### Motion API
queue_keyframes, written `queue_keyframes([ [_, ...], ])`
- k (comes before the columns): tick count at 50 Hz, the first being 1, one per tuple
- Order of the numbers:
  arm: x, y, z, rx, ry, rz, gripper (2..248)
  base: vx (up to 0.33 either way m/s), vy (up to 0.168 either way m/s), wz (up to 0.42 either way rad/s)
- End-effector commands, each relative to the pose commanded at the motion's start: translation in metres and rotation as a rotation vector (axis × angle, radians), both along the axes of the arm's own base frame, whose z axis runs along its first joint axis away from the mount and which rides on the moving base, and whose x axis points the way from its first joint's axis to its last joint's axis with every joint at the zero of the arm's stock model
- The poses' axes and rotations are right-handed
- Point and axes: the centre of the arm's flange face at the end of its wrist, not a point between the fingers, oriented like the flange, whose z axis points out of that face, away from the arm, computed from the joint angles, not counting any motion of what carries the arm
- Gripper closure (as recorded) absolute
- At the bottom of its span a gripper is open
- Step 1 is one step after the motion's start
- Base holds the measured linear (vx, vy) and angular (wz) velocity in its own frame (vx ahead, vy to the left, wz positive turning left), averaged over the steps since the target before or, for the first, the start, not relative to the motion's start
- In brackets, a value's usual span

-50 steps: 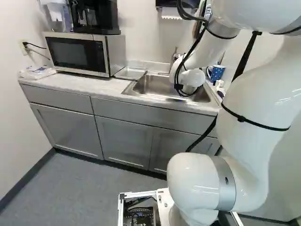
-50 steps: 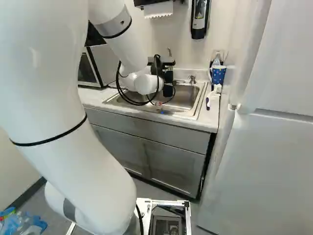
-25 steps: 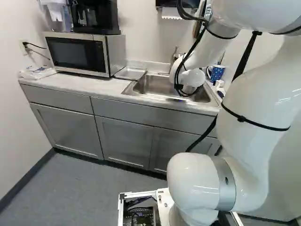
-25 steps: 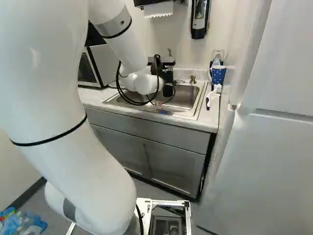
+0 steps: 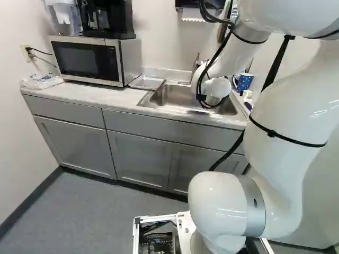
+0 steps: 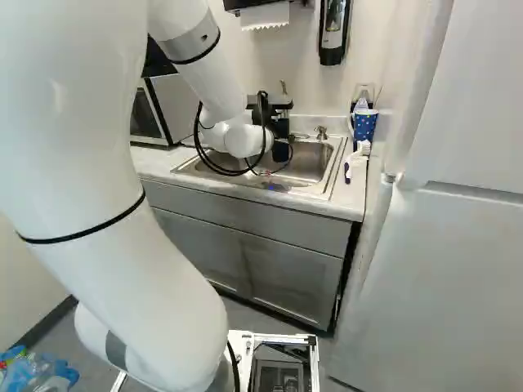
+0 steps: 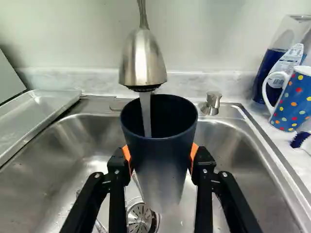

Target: Rinse the cup and place it in the tray

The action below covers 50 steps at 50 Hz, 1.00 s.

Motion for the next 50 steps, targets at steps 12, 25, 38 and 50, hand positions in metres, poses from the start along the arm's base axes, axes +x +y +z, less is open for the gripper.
queue_keyframes([
  [12, 0.0, 0.0, 0.0, 0.0, 0.0, 0.0, 124, 0.0, 0.0, 0.0],
  [25, 0.0, 0.0, 0.0, 0.0, 0.0, 0.0, 124, 0.0, 0.0, 0.0],
  [38, 0.0, 0.0, 0.0, 0.0, 0.0, 0.0, 124, 0.0, 0.0, 0.0],
  [50, 0.0, 0.0, 0.0, 0.0, 0.0, 0.0, 124, 0.0, 0.0, 0.0],
])
